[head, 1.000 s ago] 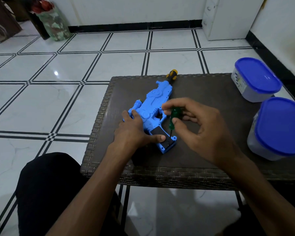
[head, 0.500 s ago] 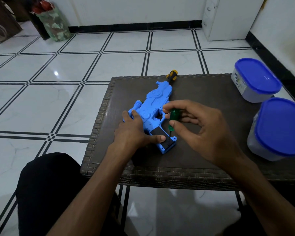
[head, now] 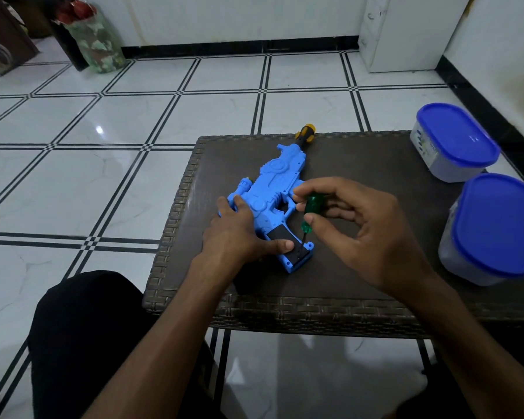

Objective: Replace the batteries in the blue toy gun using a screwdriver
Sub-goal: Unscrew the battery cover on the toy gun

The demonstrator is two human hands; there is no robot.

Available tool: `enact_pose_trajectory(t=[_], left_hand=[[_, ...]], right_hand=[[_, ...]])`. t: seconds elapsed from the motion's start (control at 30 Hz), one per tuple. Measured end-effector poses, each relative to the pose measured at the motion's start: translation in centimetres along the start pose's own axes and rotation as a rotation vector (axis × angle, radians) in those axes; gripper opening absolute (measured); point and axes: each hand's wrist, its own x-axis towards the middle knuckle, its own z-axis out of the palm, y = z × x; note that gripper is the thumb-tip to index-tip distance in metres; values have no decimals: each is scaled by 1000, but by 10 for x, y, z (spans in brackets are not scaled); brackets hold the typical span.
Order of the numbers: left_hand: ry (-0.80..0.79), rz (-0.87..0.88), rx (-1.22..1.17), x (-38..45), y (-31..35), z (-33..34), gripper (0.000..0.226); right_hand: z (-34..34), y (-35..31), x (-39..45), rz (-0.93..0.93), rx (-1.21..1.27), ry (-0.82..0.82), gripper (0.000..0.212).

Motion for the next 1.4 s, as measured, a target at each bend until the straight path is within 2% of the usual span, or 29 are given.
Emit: enact_pose_trajectory(t=[0.23,0.43,0.6,0.7,0.8,0.97,1.1,1.23,1.4], left_hand=[[-2,-2,-1,0,0,0,132],[-2,2,-5,0,0,0,132],[-2,0,0,0,1,0,132],[6,5,4,0,1,0,130],[0,10,5,1,-1,1,131],[3,-2,-5,0,0,2,133],[13,8,3,2,-1,2,130],[4,11,-5,2,-3,2,133],[10,8,2,1,-1,1,132]], right_hand=[[1,-2,1,-29,-36,-64,32],[4,1,6,-74,-79,-7,15],[3,-3,5,-23,-12,-55,32],[5,-3,3,-74,-77,-85,25],[5,-1,5,-87,-101,-46,19],[4,-3,5,-31,-29,-47,36],[7,-2,4,-91,-116,-74,29],[10,0,5,-115,-133,-16,22],[6,-4,4,-61,-59,-53,36]])
